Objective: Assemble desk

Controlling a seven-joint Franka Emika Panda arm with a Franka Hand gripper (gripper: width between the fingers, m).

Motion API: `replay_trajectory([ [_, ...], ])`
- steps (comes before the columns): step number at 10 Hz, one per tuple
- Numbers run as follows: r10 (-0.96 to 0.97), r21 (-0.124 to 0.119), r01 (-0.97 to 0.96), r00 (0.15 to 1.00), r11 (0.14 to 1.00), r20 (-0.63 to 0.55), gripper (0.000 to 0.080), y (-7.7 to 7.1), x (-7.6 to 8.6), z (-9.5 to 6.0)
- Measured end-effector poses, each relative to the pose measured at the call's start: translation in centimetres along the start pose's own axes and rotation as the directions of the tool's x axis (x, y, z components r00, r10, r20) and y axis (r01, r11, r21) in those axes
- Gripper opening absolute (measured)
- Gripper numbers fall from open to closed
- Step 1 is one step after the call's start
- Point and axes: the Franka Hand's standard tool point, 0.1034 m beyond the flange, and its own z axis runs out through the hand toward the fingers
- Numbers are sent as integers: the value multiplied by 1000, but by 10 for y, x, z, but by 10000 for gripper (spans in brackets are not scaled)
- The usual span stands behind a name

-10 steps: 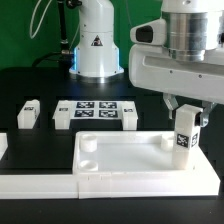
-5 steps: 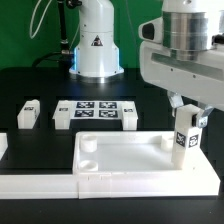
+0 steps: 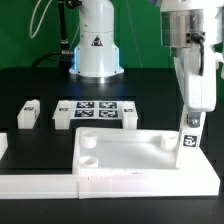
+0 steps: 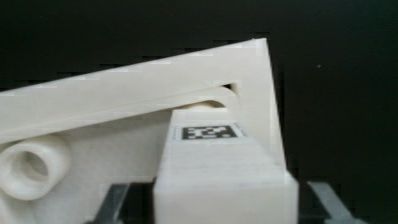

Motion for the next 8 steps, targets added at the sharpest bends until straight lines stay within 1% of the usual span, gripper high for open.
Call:
replay_trajectory([
  [1, -3, 1, 3, 1000, 1000, -1, 288, 0, 1, 0],
  [2, -99, -2, 99, 995, 995, -2, 331, 0, 0, 1],
  [3, -288, -13, 288, 958, 958, 1, 469, 1, -1, 1],
  [4, -470, -20, 470, 883, 883, 7, 586, -3, -1, 0],
  [5, -594, -43, 594, 804, 803, 18, 586, 1, -5, -1],
  [6, -619, -32, 619, 786, 785, 14, 641, 3, -11, -2],
  [7, -706, -32, 706, 708, 707, 18, 647, 3, -8, -1],
  [8, -732, -32, 732, 681, 680, 19, 647, 2, -7, 0],
])
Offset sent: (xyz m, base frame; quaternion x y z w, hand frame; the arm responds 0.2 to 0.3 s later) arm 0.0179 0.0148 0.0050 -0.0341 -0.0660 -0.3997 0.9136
